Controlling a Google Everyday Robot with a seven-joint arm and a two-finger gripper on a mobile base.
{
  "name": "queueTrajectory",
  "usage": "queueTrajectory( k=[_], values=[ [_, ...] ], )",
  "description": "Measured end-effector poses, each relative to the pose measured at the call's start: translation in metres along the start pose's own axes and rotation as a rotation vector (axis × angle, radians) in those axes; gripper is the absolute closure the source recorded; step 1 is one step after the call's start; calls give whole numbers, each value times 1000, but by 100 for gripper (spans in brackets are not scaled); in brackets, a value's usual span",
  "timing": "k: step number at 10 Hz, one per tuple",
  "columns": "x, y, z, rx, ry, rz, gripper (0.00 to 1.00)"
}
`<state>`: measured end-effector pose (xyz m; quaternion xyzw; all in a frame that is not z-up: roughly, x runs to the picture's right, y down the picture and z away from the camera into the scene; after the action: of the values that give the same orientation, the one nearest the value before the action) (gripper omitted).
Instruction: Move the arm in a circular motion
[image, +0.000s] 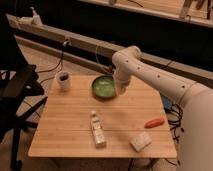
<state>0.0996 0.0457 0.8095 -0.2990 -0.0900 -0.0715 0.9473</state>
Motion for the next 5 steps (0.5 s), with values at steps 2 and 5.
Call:
queueTrajectory(
  k=[2, 5],
  values=[
    [10, 50, 0, -19, -48, 76, 100],
    [40, 100, -7, -43, -81, 216, 100]
  ],
)
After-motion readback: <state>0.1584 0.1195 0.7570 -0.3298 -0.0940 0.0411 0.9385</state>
